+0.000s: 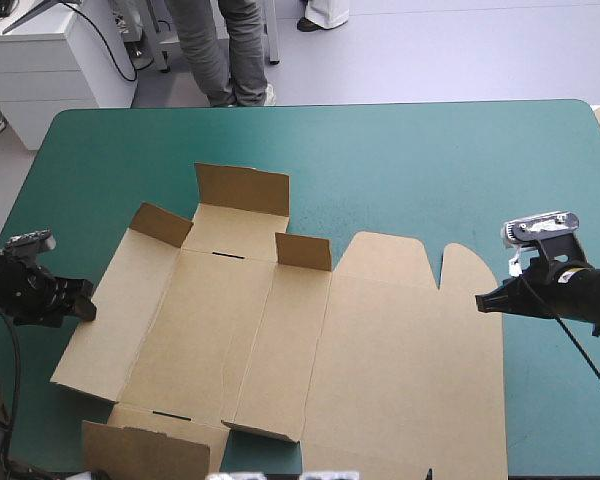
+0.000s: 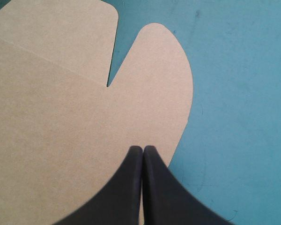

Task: Fold the box

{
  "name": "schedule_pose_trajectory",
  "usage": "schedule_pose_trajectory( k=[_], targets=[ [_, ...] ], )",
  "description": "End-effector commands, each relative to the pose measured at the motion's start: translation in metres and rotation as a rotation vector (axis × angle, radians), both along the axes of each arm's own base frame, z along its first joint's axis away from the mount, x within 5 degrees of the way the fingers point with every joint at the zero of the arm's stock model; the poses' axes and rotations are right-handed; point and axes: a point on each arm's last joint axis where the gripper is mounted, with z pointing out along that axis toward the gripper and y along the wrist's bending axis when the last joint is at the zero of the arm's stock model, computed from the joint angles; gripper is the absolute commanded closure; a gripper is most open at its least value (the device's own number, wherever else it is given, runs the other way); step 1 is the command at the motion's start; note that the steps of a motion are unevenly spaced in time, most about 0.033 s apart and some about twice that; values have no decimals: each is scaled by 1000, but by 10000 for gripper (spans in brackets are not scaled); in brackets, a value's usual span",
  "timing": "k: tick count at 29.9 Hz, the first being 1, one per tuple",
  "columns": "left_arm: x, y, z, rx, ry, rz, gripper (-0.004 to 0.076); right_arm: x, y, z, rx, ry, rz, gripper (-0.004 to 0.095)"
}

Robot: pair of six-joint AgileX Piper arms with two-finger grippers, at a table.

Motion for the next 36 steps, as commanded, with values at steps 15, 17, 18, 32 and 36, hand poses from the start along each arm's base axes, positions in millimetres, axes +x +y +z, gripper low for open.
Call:
schedule_pose_trajectory(
  k=[15, 17, 18, 32, 36],
  targets=[
    [-23, -33, -35, -296, 79, -60, 281, -1, -1, 12, 7, -61, -10, 929],
    [-25, -34, -37, -299, 89, -58, 309, -1, -1, 12, 7, -61, -10, 929],
    [-25, -34, -37, -297, 90, -60, 328, -1, -1, 11, 7, -58, -9, 929],
    [-33, -32, -28, -223, 118, -25, 412, -1, -1, 11, 8, -55, -8, 929],
    [-39, -35, -34, -243, 145, -21, 444, -1, -1, 12, 7, -60, -9, 929]
  ],
)
